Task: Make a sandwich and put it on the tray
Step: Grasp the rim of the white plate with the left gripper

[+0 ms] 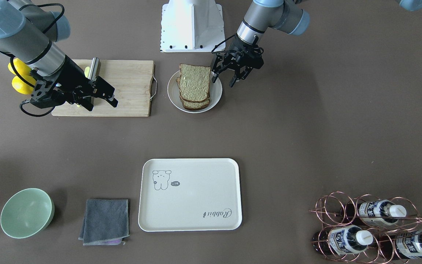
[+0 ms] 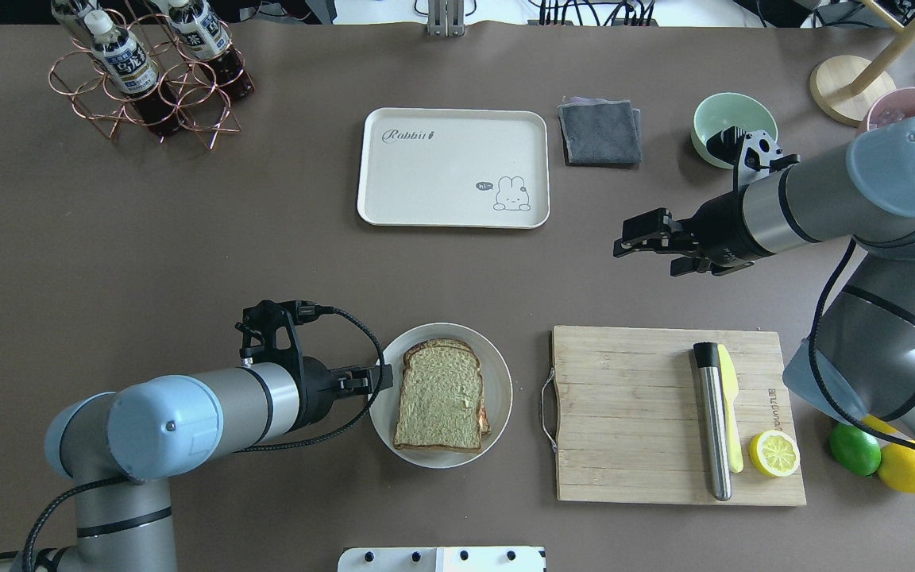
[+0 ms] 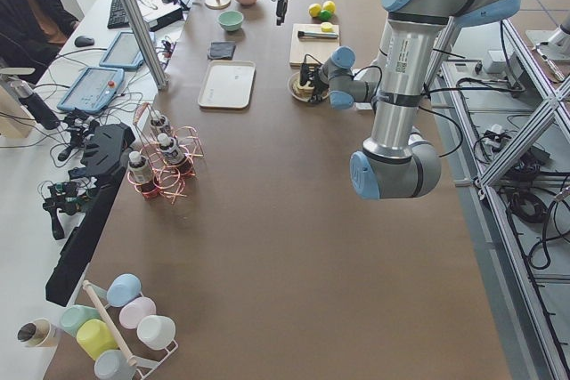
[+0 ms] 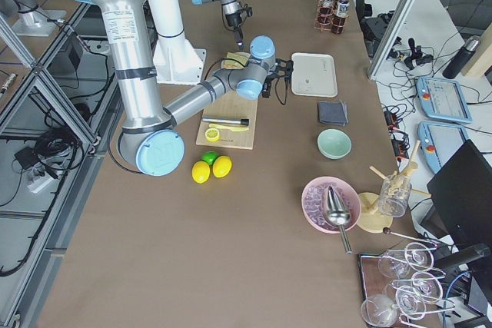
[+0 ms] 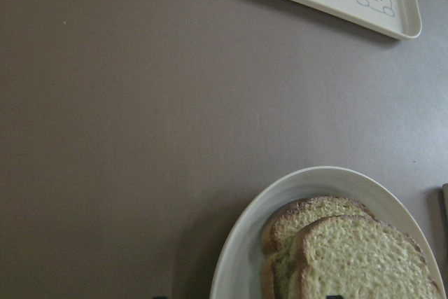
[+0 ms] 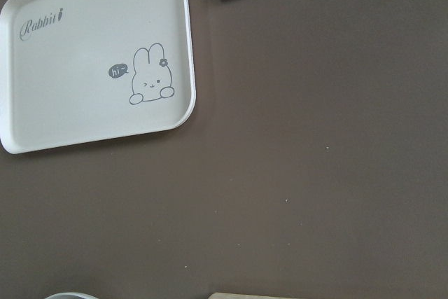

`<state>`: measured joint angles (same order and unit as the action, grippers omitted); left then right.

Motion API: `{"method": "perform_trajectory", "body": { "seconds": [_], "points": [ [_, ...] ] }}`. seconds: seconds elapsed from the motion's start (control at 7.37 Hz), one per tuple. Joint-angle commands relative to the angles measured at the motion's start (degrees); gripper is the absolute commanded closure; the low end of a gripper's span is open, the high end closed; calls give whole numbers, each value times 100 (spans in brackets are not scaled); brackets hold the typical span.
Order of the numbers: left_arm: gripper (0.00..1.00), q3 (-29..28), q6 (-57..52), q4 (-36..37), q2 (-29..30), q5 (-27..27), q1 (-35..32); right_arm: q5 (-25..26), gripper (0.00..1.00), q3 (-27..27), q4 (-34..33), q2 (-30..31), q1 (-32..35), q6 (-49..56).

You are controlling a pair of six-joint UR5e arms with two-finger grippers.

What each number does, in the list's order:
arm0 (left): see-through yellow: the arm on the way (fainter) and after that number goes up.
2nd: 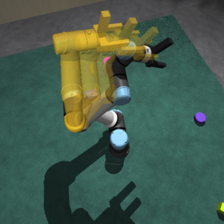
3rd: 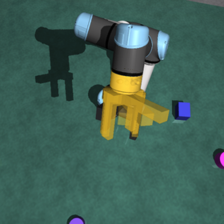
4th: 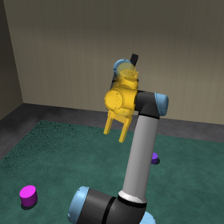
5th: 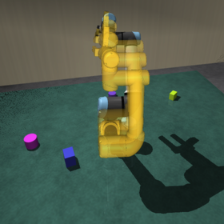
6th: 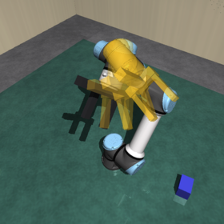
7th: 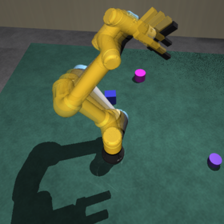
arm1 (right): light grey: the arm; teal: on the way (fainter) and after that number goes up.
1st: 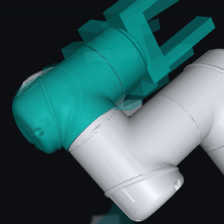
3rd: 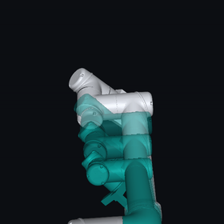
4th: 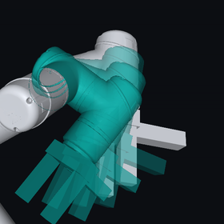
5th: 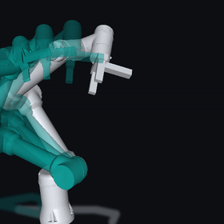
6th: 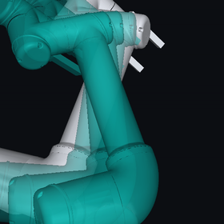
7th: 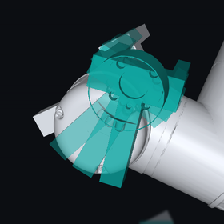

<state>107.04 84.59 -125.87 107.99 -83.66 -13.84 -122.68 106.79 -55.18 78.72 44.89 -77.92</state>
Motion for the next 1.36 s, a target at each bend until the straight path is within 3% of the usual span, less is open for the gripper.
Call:
{"method": "perform_trajectory", "body": {
  "seconds": [0.0, 0.95, 1.22],
  "points": [
    [44, -156, 75, -17, 20, 245, 268, -2, 1, 17, 33, 99, 19, 110],
    [49, -403, 137, -26, 73, 236, 276, -2, 1, 35, 33, 47, 11, 110],
    [64, -543, 120, -279, 73, 236, 268, -2, 1, 35, 33, 38, 11, 110]
  ]
}}
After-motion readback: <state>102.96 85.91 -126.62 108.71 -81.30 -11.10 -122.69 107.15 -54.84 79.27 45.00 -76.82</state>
